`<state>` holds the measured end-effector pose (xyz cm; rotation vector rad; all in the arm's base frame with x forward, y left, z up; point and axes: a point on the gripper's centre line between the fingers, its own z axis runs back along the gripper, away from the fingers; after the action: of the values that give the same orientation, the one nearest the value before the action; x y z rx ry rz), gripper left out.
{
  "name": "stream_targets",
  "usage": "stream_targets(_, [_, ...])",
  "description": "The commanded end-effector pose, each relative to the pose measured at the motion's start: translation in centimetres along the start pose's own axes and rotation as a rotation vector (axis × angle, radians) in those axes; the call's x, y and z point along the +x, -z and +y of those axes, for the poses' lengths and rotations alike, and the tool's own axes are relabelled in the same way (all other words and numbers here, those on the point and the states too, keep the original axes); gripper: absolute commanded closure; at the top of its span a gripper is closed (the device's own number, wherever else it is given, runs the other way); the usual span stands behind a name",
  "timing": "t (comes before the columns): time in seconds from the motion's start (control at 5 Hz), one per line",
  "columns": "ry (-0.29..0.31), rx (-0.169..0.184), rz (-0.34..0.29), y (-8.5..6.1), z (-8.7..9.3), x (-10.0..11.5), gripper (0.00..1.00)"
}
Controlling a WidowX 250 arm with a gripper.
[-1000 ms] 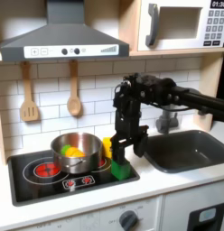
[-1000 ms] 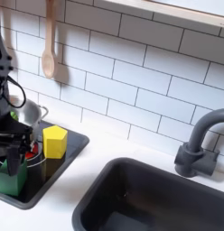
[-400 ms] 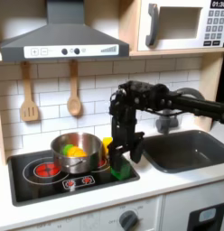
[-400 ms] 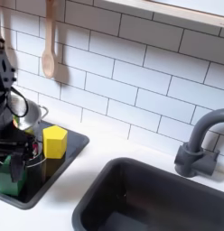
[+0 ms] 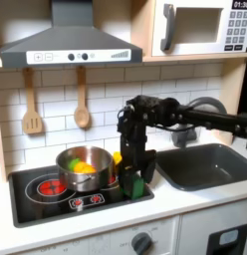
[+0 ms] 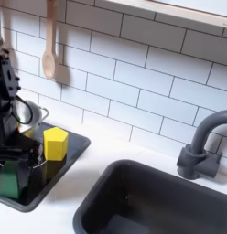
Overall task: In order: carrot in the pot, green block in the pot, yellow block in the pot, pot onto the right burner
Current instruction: 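Put the green block in the pot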
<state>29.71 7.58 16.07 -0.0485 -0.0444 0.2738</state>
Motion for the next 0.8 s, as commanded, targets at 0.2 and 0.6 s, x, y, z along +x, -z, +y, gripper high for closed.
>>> stream_targets(0.2, [0.032,0.009,0.008,1.93,-0.13,0.99,0.0])
stream_targets(0.6, [0.027,0.004,0.009,2.35,-0.05,0.93,0.0])
